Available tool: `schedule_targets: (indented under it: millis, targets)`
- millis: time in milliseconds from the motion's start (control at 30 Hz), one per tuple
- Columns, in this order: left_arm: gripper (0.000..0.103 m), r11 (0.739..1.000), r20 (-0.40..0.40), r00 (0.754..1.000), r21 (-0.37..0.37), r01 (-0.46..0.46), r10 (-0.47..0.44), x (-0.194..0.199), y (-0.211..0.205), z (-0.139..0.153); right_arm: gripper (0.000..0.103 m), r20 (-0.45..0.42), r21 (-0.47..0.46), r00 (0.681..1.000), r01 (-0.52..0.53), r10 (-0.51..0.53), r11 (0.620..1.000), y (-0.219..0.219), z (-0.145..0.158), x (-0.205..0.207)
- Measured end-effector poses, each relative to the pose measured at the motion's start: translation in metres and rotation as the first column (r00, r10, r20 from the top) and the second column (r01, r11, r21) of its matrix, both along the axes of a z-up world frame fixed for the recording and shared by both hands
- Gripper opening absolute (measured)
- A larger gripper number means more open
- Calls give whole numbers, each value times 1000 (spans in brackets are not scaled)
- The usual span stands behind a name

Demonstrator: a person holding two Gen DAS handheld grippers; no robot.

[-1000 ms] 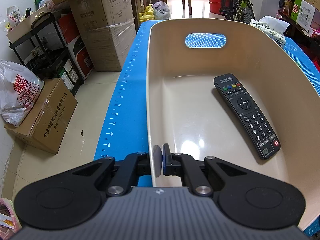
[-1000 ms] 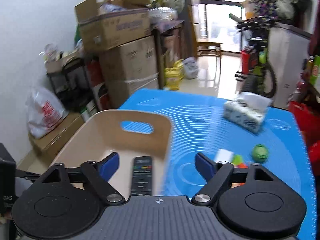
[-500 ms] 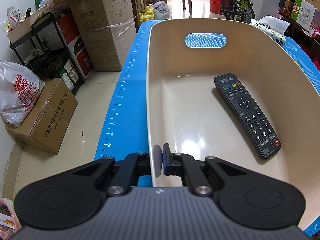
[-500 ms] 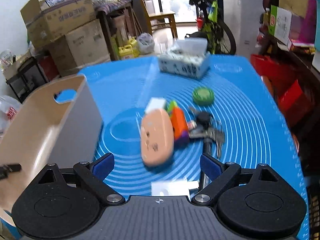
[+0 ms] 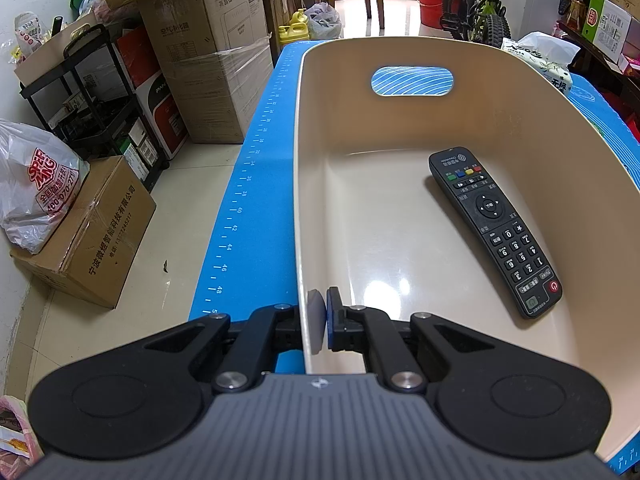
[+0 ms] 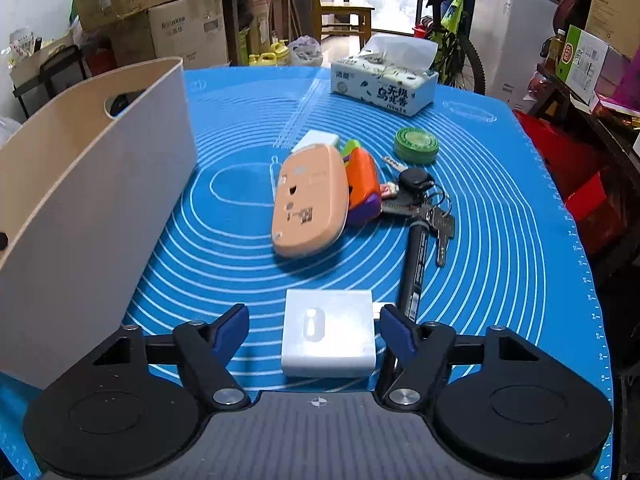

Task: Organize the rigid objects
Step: 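Grasp the white charger block with the right gripper, then carry the charger block into the basket and release it beside the remote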

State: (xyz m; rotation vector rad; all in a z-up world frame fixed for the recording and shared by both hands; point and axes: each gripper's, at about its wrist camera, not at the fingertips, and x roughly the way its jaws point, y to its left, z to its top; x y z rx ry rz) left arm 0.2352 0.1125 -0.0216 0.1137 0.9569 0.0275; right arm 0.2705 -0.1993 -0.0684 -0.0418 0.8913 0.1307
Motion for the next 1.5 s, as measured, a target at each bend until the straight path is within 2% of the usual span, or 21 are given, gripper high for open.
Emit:
schedule_targets:
  millis: [333,367,400,600,700,900,1200,1333,1500]
  targets:
    - [8,1000,0,1000,0,0,0,0,0,0,62,-44,-18,999,22,-23,1000,-2,-14,7]
    - [8,1000,0,1000,0,0,0,0,0,0,55,-47,-24,999,23,-24,999,-1,-15,8]
    - [8,1000,0,1000,0,0,0,0,0,0,54,-48,-25,998,27,-28,999,-1,-15,8]
    - [9,1000,0,1000,0,0,0,0,0,0,54,-31,2,999,37,-37,999,-5,-14,5]
    - [9,1000,0,1000,0,0,0,0,-1,0,54,8,9,999,51,-51,999,-5,-9,1]
    - [10,1000,0,1000,2,-1,1,0,0,0,54,90,15,994,54,-55,998,-5,14,-3]
    - [10,1000,0,1000,1,-1,1,0,1,0,54,228,62,973,13,-26,998,7,68,-3]
    - [10,1000,0,1000,1,-1,1,0,1,0,54,294,61,956,-34,15,998,21,93,-2]
    - [10,1000,0,1000,1,-2,2,0,1,0,54,335,47,937,-125,103,991,51,115,6]
